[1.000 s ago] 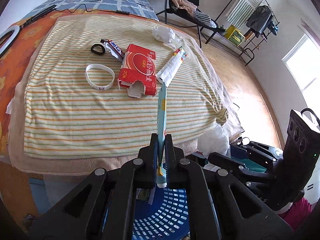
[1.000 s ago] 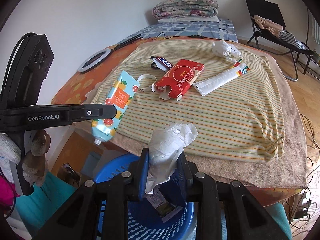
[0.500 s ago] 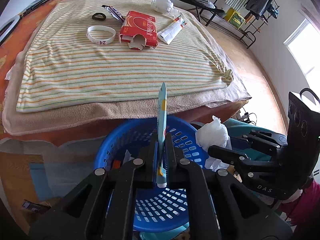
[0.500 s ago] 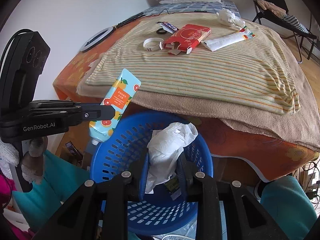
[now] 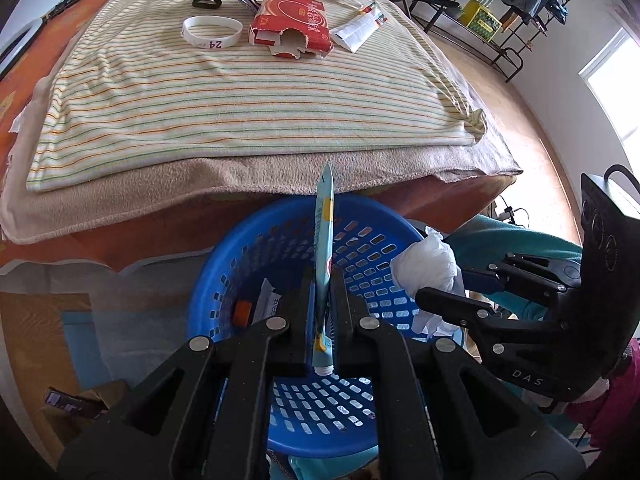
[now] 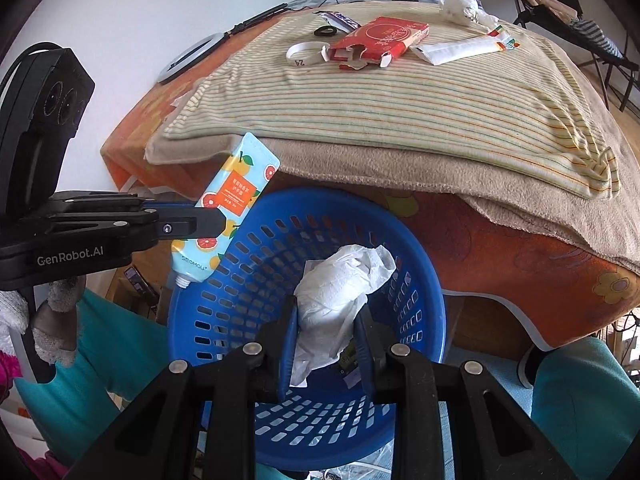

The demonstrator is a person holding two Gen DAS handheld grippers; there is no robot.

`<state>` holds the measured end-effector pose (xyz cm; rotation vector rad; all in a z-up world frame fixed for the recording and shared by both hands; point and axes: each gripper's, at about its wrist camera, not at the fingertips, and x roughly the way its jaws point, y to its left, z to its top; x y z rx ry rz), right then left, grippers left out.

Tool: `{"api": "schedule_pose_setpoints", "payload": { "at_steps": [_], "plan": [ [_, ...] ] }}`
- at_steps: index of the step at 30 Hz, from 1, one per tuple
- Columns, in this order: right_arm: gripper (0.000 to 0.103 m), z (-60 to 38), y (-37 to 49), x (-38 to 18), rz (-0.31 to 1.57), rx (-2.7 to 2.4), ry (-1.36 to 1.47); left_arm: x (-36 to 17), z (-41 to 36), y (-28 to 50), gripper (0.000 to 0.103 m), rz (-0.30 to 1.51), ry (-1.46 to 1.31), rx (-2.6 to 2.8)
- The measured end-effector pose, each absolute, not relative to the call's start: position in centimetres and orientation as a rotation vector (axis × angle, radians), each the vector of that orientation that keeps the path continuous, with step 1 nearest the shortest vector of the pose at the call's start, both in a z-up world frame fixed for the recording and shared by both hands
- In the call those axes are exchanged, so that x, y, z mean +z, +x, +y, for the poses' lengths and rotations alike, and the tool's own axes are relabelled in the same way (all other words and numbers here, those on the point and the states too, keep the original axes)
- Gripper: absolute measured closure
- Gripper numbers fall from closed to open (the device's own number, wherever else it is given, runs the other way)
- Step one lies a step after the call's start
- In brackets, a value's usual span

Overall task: Collect trash
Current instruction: 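Open the left tool releasing the tube while the right releases the tissue into the basket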

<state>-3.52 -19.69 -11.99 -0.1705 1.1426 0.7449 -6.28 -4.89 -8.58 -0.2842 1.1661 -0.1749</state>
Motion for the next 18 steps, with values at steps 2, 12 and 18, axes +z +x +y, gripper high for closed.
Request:
{"api": "schedule_pose_setpoints", "payload": {
  "at_steps": [2,12,18],
  "plan": [
    [0.074,-19.59,-3.44,-12.26,1.153,0.744,-0.171,-8.70,-5.12,-6.18,0.099,1.172,-0.275,-0.178],
    [0.067,-19.84,-3.23,-12.89,1.179,0.731,-0.160,-9.35,-5.32,-5.95,0.099,1.195,-0.255,-0.169],
    [0.051,-19.93,-3.22,-12.86,1.177,0.721,-0.157,-9.50,-5.35,-5.93,0.099,1.202,-0.248,-0.159]
  ]
}}
